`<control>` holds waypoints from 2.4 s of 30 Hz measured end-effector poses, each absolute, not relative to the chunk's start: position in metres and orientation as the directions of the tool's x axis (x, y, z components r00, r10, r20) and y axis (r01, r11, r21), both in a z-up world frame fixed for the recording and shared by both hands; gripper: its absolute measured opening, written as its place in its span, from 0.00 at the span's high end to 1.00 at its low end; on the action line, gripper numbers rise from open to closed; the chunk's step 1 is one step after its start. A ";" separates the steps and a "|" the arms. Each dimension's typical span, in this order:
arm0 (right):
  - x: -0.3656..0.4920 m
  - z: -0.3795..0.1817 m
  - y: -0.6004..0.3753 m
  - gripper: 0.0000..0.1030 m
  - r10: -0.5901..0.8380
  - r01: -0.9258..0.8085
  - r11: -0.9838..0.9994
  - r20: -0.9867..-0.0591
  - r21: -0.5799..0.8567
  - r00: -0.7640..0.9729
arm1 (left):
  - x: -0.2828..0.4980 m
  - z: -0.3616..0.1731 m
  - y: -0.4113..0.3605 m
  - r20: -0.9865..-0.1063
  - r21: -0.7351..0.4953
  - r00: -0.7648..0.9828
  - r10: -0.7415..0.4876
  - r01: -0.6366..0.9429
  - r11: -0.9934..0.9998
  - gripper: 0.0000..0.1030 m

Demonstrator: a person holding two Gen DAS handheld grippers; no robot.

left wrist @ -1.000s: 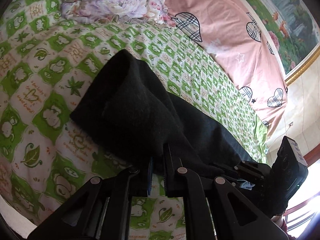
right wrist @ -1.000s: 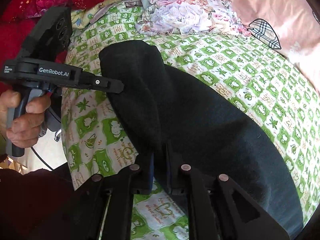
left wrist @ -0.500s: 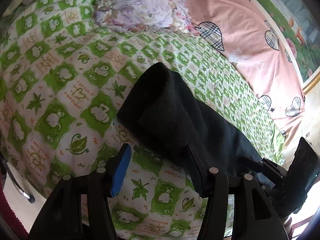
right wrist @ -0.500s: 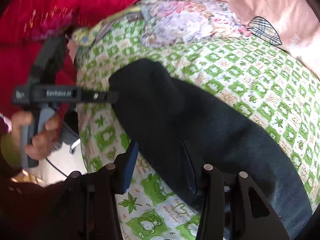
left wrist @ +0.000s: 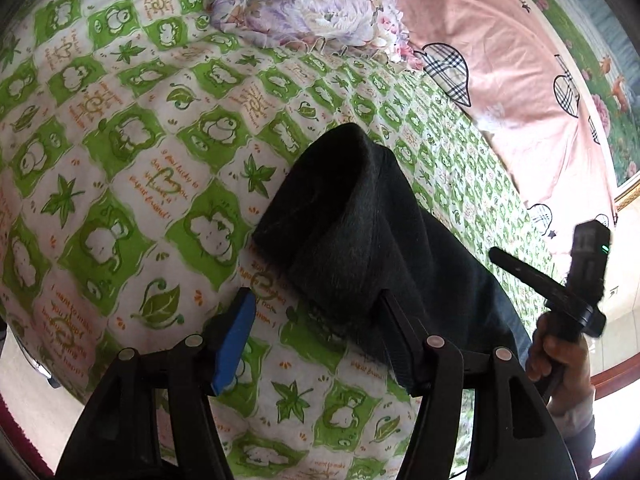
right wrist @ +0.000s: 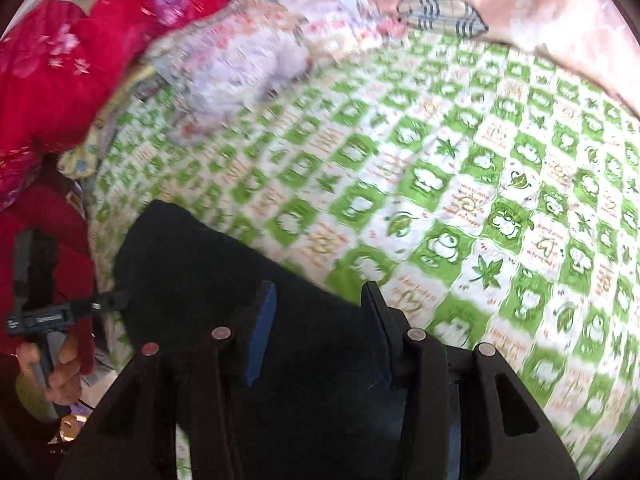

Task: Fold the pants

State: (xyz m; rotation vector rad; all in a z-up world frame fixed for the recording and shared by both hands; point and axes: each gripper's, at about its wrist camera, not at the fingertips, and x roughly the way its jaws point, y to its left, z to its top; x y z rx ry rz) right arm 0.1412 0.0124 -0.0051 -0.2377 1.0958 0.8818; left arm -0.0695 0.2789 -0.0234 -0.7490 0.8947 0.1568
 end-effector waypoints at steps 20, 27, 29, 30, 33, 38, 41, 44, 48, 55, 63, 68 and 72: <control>0.143 -0.031 0.013 0.80 0.455 -0.784 0.571 -0.889 0.244 0.055 | -0.033 -0.034 0.284 -0.746 -0.517 0.633 -0.206 -0.356 0.778 0.71; 0.107 0.030 -0.016 0.95 0.615 -0.784 0.568 -0.762 0.250 0.203 | -0.062 0.027 0.287 -0.614 -0.639 0.719 -0.326 -0.211 0.739 0.79; 0.102 0.043 -0.023 0.95 0.643 -0.779 0.578 -0.723 0.243 0.252 | -0.070 0.041 0.288 -0.588 -0.648 0.737 -0.333 -0.182 0.740 0.79; 0.102 0.046 -0.022 0.95 0.648 -0.779 0.581 -0.714 0.237 0.266 | -0.071 0.047 0.289 -0.580 -0.647 0.743 -0.333 -0.173 0.743 0.79; 0.109 0.037 -0.012 0.95 0.635 -0.767 0.599 -0.719 0.228 0.282 | -0.064 0.045 0.291 -0.602 -0.601 0.739 -0.300 -0.172 0.781 0.79; 0.117 0.007 0.015 0.95 0.553 -0.743 0.652 -0.767 0.154 0.326 | -0.033 0.020 0.298 -0.676 -0.485 0.706 -0.211 -0.210 0.849 0.79; 0.123 -0.011 0.020 0.95 0.517 -0.723 0.678 -0.785 0.132 0.342 | -0.012 0.004 0.296 -0.718 -0.360 0.686 -0.116 -0.224 0.906 0.79; 0.130 -0.027 0.016 0.95 0.499 -0.694 0.707 -0.791 0.137 0.353 | -0.005 -0.013 0.291 -0.730 -0.272 0.681 -0.052 -0.220 0.937 0.76; 0.132 -0.036 0.015 0.87 0.490 -0.659 0.736 -0.793 0.154 0.362 | -0.004 -0.024 0.286 -0.736 -0.176 0.677 0.010 -0.206 0.963 0.69; 0.111 0.000 -0.017 0.66 0.527 -0.622 0.760 -0.739 0.188 0.420 | -0.023 -0.004 0.289 -0.710 -0.088 0.691 0.137 -0.281 0.956 0.51; 0.070 0.036 -0.092 0.65 0.540 -0.541 0.805 -0.675 0.242 0.503 | -0.035 0.024 0.284 -0.677 -0.070 0.714 0.181 -0.306 0.949 0.49; 0.050 0.035 -0.137 0.65 0.498 -0.472 0.844 -0.696 0.254 0.517 | -0.041 0.047 0.265 -0.645 -0.089 0.750 0.145 -0.262 0.961 0.45; 0.031 0.030 -0.170 0.65 0.461 -0.411 0.875 -0.703 0.257 0.541 | -0.032 0.054 0.236 -0.655 -0.124 0.754 0.046 -0.167 0.978 0.42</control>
